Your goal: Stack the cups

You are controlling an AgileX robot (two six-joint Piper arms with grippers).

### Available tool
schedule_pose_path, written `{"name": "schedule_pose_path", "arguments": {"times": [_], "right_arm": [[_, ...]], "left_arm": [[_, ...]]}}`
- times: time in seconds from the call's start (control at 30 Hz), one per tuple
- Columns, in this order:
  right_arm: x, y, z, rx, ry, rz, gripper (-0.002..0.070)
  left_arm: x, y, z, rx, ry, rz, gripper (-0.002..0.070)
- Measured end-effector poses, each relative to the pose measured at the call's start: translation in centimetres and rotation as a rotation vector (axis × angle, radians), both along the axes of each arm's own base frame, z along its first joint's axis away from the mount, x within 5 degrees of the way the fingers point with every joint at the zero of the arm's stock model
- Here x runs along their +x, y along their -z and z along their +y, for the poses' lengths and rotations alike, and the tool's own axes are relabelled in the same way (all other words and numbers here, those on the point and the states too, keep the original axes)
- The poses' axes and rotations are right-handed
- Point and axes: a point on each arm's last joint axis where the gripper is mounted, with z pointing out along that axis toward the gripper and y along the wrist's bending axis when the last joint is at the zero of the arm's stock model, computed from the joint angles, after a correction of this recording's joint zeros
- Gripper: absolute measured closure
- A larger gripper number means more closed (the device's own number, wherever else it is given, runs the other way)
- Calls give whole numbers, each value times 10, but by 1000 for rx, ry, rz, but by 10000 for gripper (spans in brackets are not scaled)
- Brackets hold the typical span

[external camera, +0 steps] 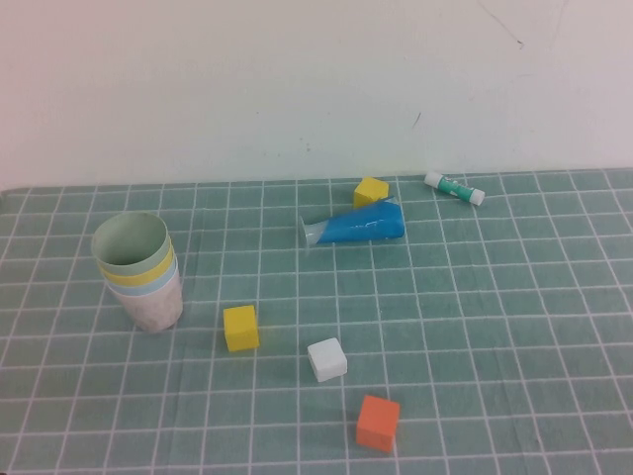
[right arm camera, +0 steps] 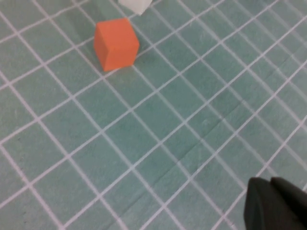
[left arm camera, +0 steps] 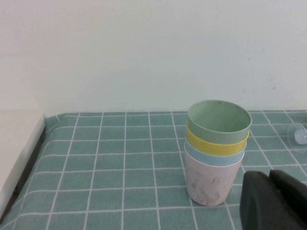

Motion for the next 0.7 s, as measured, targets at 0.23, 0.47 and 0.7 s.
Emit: {"name": "schedule_pose_path", "arguments": {"times": [0.23, 0.47, 0.7], "right_arm": [[-6, -14, -20, 80, 115, -240, 678], [-28, -10, -50, 112, 368, -410, 678], [-44, 31, -64, 85, 567, -475, 679]], "left_arm": [[0, 0, 0, 0, 1, 2, 677], [0, 0, 0, 0, 1, 2, 677], [0, 0, 0, 0, 1, 2, 677]]}}
